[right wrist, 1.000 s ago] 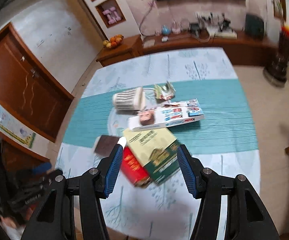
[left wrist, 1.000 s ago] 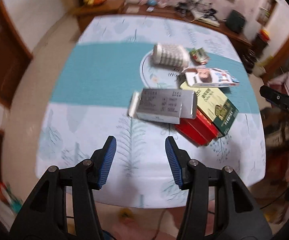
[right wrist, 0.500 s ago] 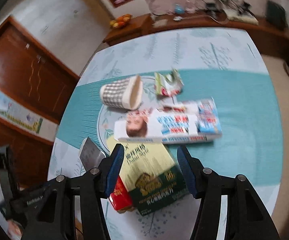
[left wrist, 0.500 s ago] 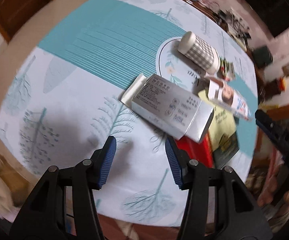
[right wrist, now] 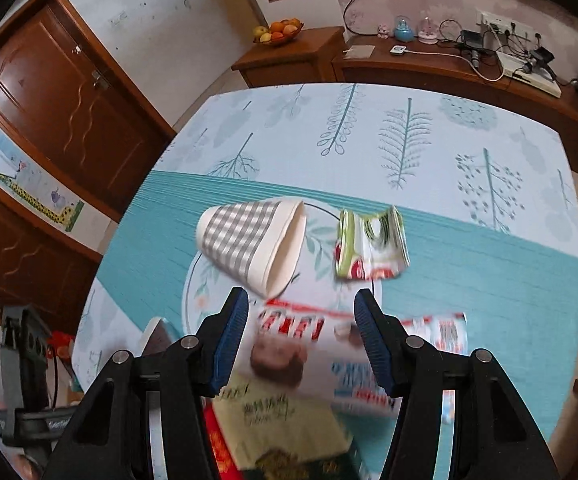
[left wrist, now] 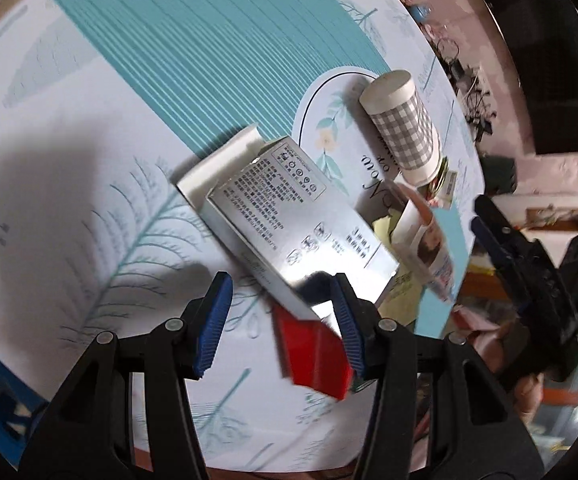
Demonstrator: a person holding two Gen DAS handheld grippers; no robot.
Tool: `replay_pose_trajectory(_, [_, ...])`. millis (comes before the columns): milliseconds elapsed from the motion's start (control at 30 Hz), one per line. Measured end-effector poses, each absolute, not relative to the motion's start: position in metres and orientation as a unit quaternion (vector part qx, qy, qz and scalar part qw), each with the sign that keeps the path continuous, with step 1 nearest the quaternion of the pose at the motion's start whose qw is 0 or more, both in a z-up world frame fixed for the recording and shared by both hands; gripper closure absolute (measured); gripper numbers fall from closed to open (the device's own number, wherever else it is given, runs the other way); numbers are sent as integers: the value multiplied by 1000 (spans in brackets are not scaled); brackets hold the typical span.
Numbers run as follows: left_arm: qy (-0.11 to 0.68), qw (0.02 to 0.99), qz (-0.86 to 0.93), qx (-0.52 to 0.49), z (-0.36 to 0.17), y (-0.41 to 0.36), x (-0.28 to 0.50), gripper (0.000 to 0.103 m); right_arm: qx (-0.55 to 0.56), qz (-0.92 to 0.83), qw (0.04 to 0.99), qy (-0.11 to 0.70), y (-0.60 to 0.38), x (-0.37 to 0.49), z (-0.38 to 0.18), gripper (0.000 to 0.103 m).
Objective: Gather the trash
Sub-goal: 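Close the left tool on the white cardboard box, then grasp the green-and-white wrapper with the right tool while the left holds the box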
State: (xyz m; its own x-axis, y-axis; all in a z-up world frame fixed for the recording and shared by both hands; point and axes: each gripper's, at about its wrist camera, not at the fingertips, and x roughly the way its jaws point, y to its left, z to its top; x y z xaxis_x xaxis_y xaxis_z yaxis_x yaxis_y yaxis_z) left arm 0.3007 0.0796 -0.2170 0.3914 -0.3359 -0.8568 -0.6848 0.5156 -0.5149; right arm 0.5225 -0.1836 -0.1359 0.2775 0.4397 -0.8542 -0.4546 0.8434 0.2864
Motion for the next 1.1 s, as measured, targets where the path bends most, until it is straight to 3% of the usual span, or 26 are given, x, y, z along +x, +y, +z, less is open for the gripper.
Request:
replay_pose_trajectory(367, [515, 654, 128, -539, -238, 83, 315, 50, -63, 279, 789, 543, -153, 554, -174, 50])
replay_pose_trajectory(600, [523, 668, 159, -505, -228, 77, 337, 50, -72, 258, 784, 560, -152, 566, -194, 71])
replay_pose_trajectory(833, [527, 691, 179, -460, -205, 71, 353, 80, -60, 271, 780, 561, -160, 570, -199, 102])
replay_pose_trajectory(1100, [536, 723, 174, -400, -173, 67, 370, 86, -14, 283, 794, 537, -176, 562, -176, 103])
